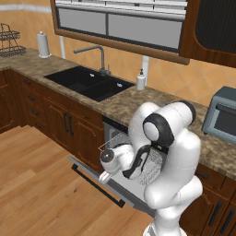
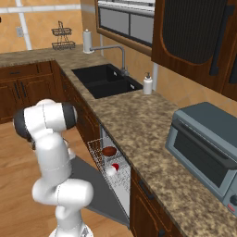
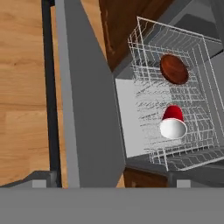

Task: Pick up the cup and bowl from the counter, place them in the dishwasher, and close the dishwasher door.

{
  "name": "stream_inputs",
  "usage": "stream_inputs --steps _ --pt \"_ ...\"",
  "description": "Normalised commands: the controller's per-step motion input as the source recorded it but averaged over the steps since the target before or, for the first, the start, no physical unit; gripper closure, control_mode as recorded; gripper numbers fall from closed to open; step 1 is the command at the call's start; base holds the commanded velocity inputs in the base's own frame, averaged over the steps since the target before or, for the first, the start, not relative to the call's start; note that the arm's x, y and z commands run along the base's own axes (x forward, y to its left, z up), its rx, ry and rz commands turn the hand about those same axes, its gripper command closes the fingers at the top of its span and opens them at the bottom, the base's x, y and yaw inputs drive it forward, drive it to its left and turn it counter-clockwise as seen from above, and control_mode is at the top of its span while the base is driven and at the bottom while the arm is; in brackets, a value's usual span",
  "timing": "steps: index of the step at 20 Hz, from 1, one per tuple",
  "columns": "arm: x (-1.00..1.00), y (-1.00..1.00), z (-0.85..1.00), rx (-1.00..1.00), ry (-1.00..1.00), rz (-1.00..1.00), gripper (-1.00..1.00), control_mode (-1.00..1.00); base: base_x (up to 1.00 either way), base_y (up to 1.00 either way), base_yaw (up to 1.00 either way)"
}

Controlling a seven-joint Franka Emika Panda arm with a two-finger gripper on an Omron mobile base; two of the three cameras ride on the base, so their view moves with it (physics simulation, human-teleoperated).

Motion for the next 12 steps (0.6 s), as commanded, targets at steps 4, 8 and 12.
stream_inputs --steps 4,8,12 --pt "-0.03 1.0 0.11 -0.05 0.1 -0.26 -1.0 -1.0 0.0 0.0 0.0" --pt "-0.01 1.0 0.0 -0.16 0.05 -0.24 -1.0 -1.0 0.0 0.0 0.0" --pt "-0.26 0.94 -0.11 -0.27 0.0 -0.19 -1.0 -1.0 0.0 0.0 0.0"
